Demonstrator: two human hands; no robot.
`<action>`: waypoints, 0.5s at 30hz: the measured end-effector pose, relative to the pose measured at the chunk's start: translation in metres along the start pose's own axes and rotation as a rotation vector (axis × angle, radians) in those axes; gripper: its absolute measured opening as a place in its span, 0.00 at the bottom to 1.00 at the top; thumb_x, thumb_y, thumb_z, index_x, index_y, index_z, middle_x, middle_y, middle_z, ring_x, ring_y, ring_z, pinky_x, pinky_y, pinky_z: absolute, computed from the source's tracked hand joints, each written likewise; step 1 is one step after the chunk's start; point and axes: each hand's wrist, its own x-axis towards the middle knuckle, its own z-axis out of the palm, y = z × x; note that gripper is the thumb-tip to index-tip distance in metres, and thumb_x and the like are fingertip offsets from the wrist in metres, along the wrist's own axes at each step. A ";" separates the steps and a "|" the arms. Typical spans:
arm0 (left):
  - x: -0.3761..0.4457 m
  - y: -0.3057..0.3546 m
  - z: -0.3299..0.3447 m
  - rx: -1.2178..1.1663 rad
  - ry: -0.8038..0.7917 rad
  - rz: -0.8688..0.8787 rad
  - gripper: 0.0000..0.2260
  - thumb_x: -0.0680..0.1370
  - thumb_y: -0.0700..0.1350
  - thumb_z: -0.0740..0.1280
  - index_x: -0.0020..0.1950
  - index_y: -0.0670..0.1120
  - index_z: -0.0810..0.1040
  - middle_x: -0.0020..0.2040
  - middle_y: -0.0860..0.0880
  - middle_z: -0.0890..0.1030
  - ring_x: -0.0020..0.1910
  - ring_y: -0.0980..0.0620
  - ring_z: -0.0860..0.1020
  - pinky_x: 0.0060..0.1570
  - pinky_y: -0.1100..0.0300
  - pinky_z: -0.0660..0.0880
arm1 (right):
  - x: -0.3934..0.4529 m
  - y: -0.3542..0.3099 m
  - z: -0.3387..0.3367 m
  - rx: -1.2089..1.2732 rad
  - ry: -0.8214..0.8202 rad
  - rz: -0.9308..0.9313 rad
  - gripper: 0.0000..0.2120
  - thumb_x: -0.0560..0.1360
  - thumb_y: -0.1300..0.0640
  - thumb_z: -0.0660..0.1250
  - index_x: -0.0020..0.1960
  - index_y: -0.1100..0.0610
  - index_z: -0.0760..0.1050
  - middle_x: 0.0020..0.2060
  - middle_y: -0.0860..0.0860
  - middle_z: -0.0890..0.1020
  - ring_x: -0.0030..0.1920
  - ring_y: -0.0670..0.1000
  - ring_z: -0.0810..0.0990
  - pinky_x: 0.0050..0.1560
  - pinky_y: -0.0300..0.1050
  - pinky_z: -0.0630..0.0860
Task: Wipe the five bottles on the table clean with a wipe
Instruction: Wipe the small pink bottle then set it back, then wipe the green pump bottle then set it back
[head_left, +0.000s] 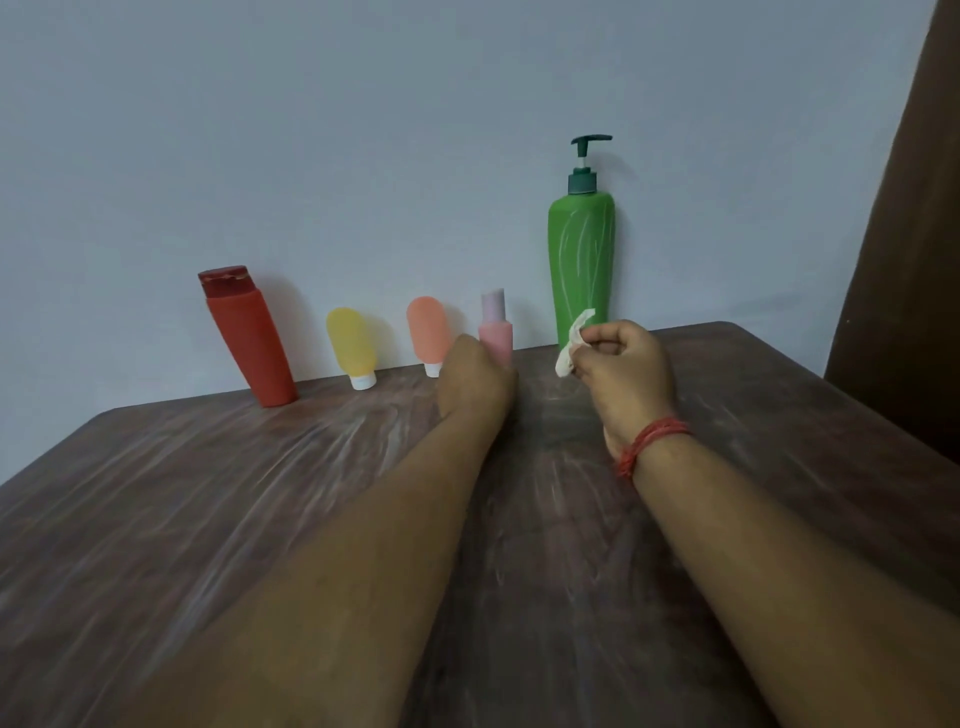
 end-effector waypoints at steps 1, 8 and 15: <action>0.006 0.001 0.005 -0.008 0.002 -0.014 0.04 0.81 0.43 0.63 0.47 0.44 0.71 0.43 0.46 0.76 0.44 0.44 0.76 0.39 0.57 0.70 | 0.005 0.003 -0.003 -0.001 0.007 -0.006 0.09 0.69 0.64 0.71 0.41 0.50 0.79 0.38 0.48 0.85 0.43 0.49 0.85 0.52 0.57 0.83; 0.028 0.009 0.020 0.026 0.033 0.012 0.10 0.79 0.40 0.66 0.58 0.39 0.71 0.53 0.41 0.79 0.51 0.40 0.79 0.44 0.53 0.73 | 0.019 0.014 -0.017 0.002 0.034 -0.004 0.10 0.70 0.65 0.71 0.41 0.50 0.79 0.39 0.48 0.85 0.43 0.49 0.85 0.52 0.56 0.82; 0.033 0.017 0.026 0.073 0.034 0.008 0.11 0.79 0.41 0.64 0.60 0.39 0.69 0.57 0.40 0.79 0.55 0.38 0.79 0.50 0.48 0.77 | 0.021 0.014 -0.016 0.046 0.029 0.024 0.10 0.69 0.66 0.71 0.42 0.51 0.79 0.41 0.50 0.85 0.45 0.50 0.85 0.53 0.56 0.82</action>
